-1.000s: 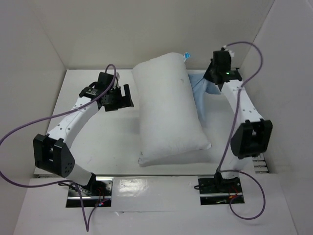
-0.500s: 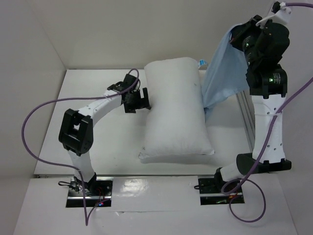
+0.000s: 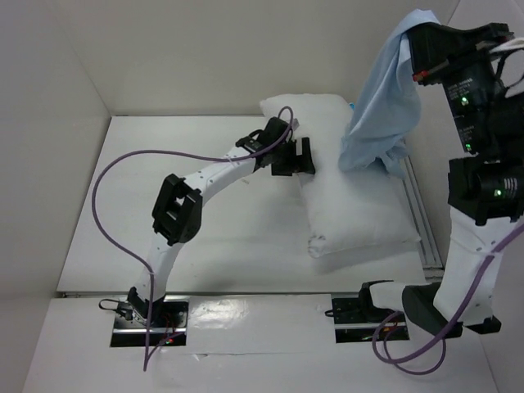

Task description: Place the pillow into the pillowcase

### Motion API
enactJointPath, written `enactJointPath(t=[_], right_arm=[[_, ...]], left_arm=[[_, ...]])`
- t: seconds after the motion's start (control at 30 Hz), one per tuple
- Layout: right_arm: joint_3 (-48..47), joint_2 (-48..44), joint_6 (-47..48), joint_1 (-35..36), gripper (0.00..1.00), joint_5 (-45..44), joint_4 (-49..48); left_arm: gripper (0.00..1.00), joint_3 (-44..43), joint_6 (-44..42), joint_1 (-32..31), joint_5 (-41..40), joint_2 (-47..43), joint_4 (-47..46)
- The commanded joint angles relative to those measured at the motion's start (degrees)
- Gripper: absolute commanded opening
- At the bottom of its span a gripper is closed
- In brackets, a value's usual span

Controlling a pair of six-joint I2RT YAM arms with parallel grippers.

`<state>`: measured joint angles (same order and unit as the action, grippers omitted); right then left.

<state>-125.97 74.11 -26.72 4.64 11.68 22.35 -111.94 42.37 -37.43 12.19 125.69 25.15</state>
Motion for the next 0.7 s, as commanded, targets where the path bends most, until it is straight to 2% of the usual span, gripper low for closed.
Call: enactJointPath(t=[0.0, 0.07, 0.13, 0.17, 0.23, 0.3, 0.37, 0.4, 0.43, 0.47, 0.53, 0.63, 0.67], right_arm=[[4.73, -1.86, -5.86, -0.16, 0.00, 10.16, -8.28], [7.56, -1.86, -9.63, -0.16, 0.00, 15.36, -11.08], [16.52, -1.16, -12.47, -0.16, 0.00, 22.92, -16.70], [19.51, -0.46, -13.87, -0.16, 0.00, 24.51, -18.29], [27.25, 0.16, -14.24, 2.73, 0.00, 25.93, -20.77], [32.43, 1.29, -11.53, 6.15, 0.00, 25.06, -21.29], [32.46, 3.75, -8.10, 14.66, 0.00, 19.98, -18.33], [31.67, 7.16, -3.13, 18.69, 0.00, 17.09, -16.65], [30.62, 9.19, -0.64, 27.09, 0.00, 10.71, -12.63], [29.57, 11.39, 1.47, 30.65, 0.00, 7.51, -10.77], [27.72, 17.81, 2.81, 36.20, 0.00, 2.75, -8.73], [29.46, 23.18, -0.25, 36.84, 0.00, 2.73, -12.32], [29.47, 24.84, -0.26, 36.84, 0.00, 5.95, -13.63]], left_arm=[[1.00, -8.28, 2.45, -2.21, 4.06, 4.56, -1.95], [1.00, -7.16, 2.45, -1.51, 4.07, 2.65, -1.25], [1.00, -2.96, 1.93, 0.33, 2.42, -1.91, -1.24], [1.00, 2.37, 1.93, 1.38, 1.80, -4.72, -0.37], [1.00, 7.59, 1.41, 3.93, 0.22, -13.95, 3.23], [1.00, 14.01, 2.10, 8.67, -3.91, -19.75, 7.35], [1.00, 18.05, 2.10, 13.84, -6.37, -28.54, 12.37], [1.00, 22.86, 1.58, 15.27, -7.08, -31.70, 12.99], [1.00, 24.99, 1.58, 16.85, -7.09, -34.95, 13.00], [1.00, 26.76, 1.58, 20.08, -7.09, -40.99, 13.87], [0.99, 31.24, 3.24, 22.56, -9.10, -47.61, 13.88], [0.99, 34.41, 3.95, 26.35, -13.93, -58.05, 15.20], [0.99, 34.42, 3.25, 27.05, -14.64, -59.84, 15.80]])
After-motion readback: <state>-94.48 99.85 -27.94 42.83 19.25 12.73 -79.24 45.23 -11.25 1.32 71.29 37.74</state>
